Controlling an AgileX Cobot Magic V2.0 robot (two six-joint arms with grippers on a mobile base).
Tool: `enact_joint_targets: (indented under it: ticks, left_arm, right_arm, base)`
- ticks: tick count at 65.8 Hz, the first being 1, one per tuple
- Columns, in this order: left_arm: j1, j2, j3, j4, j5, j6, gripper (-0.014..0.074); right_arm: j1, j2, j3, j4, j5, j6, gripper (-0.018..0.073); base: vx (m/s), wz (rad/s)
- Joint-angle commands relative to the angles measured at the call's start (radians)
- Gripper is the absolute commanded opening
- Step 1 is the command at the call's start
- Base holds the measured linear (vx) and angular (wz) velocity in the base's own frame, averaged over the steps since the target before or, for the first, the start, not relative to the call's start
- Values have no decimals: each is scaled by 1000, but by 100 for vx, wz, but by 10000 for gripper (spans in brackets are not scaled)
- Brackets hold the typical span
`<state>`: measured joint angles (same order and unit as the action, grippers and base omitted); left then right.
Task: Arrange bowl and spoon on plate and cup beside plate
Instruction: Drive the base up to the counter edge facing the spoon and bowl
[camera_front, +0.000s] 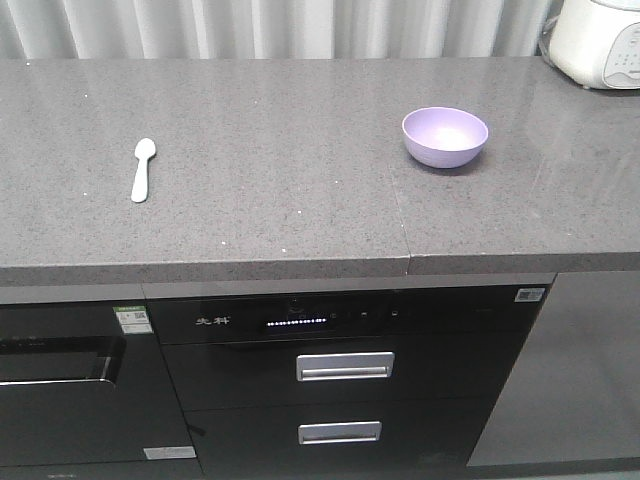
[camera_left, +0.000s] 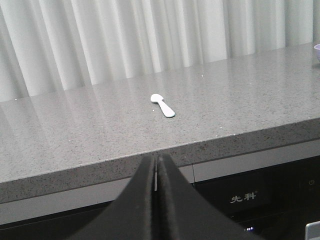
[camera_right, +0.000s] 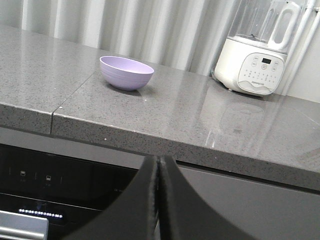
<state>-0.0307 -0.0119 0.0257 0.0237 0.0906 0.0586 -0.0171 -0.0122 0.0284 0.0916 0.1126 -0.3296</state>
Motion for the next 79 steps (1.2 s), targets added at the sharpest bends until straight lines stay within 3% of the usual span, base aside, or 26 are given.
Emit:
enact_joint_targets:
  ticks: [1,79]
  left_arm:
    - [-1,-16,23,-2,-69,-1,-6]
    - [-1,-16,23,-2,-69,-1,-6]
  right_arm:
    - [0,-5,0,-5,-69,-4,-5]
    - [0,-5,0,-5,-68,-4,-5]
  base:
    - [6,2]
    - [7,2]
